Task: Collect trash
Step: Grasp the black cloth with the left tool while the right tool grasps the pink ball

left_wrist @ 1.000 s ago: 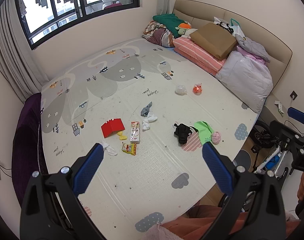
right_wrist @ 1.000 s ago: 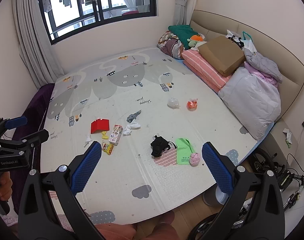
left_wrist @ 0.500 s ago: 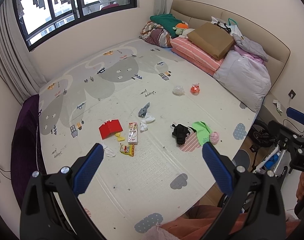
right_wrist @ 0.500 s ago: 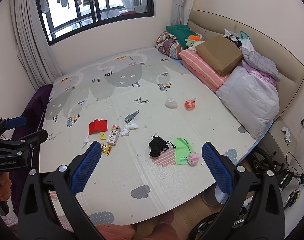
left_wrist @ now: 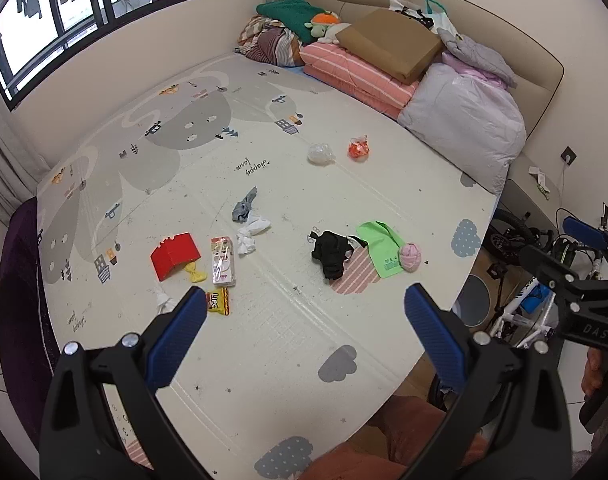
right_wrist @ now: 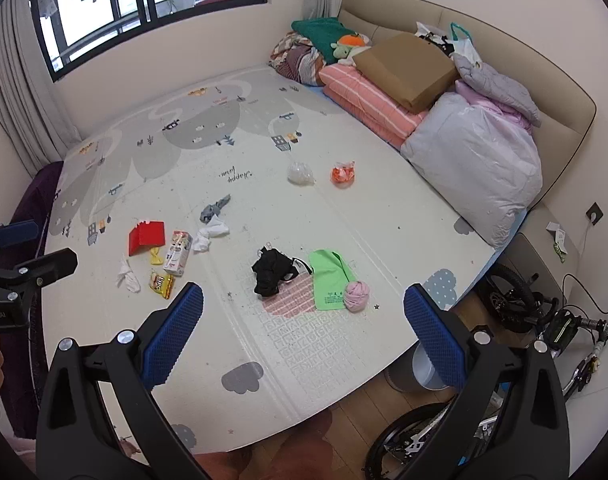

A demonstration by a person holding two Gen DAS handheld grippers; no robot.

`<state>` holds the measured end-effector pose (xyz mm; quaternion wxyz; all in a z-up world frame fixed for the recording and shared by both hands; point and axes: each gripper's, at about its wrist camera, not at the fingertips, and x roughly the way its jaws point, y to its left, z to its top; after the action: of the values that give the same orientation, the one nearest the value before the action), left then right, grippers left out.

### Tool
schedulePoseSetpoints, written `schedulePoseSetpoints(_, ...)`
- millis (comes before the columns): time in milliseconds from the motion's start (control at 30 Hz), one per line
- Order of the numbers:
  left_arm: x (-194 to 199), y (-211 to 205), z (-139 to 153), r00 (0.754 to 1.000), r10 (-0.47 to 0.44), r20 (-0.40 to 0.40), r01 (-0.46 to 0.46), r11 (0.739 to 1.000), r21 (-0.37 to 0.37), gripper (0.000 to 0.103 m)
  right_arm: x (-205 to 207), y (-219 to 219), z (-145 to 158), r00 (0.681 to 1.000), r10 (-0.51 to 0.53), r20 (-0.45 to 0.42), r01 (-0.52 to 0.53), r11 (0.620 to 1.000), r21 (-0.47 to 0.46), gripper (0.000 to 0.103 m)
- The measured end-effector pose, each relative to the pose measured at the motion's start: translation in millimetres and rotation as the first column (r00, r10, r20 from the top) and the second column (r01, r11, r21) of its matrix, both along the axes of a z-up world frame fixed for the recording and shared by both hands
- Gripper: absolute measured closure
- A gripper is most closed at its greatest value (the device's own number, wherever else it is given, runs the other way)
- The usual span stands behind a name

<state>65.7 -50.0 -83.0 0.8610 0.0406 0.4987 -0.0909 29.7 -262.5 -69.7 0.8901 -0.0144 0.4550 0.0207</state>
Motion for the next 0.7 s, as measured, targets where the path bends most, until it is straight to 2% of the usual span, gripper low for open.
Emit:
schedulePoseSetpoints(233, 49.2, -38.9, -68.9, 0.997, 0.041, -0.062, -0.042, 0.999, -0.021, 0.004, 59.0, -46.3, -82.7, 0.999, 0.019, -0.05, -0.019, 1.0, 0.011, 0.01)
schedulePoseSetpoints(433, 86.8, -71.8, -154.9, 0.989, 0.076, -0.129, -0.079, 0.997, -0.017, 0.004, 108.2, -79.3, -165.6, 0.997, 0.028, -0.074, -0.03, 0.999, -0.014, 0.011)
schedulePoseSetpoints(600, 120.0, -90.1, -238.9, 0.98, 0.095, -0.178, -0.095, 0.995, 0.005, 0.004, 136.2, -98.9, -244.7, 0.993, -0.003, -0.121, 0.0, 1.0, -0.022, 0.012)
schedulePoseSetpoints(700, 137.4, -93.2, -288.2, 0.975, 0.1, -0.197, -0.101, 0.995, 0.005, 0.004, 148.5, -105.9, -295.1, 0.987, -0.023, -0.157, 0.02, 1.0, -0.022, 0.016)
